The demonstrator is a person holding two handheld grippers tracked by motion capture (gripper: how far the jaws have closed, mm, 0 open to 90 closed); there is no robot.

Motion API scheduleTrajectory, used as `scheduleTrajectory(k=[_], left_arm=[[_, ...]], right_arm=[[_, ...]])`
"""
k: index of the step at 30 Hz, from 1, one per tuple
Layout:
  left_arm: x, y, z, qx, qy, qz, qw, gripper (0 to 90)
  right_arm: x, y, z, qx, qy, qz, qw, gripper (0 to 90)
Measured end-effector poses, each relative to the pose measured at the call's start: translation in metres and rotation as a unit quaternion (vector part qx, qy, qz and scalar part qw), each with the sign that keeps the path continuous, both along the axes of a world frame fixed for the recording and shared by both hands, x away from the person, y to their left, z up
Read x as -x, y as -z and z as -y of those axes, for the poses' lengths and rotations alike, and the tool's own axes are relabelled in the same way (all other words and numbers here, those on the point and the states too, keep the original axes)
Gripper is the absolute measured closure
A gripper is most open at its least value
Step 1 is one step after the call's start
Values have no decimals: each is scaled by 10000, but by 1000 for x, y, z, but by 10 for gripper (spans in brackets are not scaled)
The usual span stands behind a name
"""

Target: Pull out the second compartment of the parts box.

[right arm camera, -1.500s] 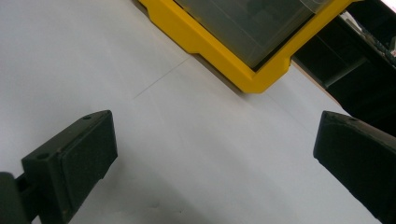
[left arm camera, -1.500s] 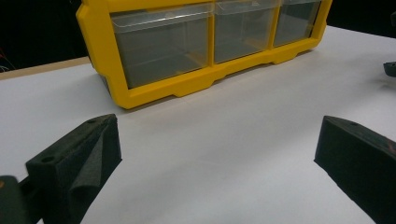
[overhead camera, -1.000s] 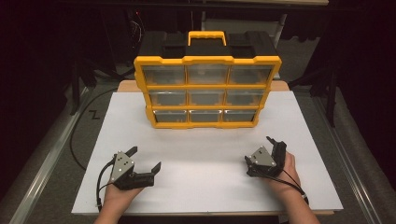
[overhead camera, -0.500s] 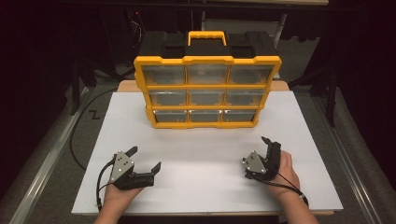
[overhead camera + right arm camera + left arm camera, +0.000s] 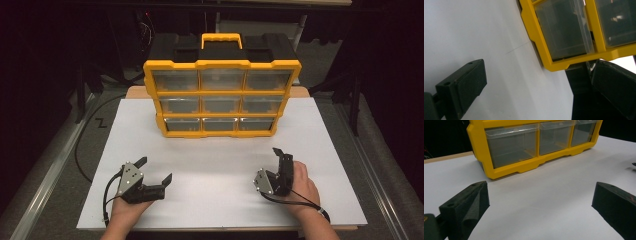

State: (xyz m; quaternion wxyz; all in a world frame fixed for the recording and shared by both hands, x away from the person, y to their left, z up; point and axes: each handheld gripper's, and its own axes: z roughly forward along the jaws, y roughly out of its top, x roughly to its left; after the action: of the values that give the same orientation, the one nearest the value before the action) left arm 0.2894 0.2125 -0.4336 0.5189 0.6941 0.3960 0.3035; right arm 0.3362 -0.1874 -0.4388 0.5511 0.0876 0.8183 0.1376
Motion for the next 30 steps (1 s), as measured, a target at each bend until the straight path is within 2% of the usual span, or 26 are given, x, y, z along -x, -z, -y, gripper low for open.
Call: scheduleTrajectory(k=[1,7,13,18,19,29,30], left_arm=[[0,0,0,2,0,1,10000,17],[0,0,0,5,4,10,10000,18],[0,0,0,5,1,15,10000,18],[0,0,1,-9,10,2,10000,18],[0,0,1,-20,5,13,10000,18],[0,0,1,-93,9,60,9999,12],[0,0,1,-92,21,56,9999,12]], right_arm=[[0,0,0,0,0,0,10000,10],[4,0,-8,563,-169,223,9980,10],[7,0,-11,754,-208,252,9966,10],[10,-1,-16,976,-265,386,9941,10],[12,0,-19,1069,-316,443,9928,10],[17,4,-32,1339,-484,437,9888,10],[17,4,-33,1353,-526,500,9881,10]])
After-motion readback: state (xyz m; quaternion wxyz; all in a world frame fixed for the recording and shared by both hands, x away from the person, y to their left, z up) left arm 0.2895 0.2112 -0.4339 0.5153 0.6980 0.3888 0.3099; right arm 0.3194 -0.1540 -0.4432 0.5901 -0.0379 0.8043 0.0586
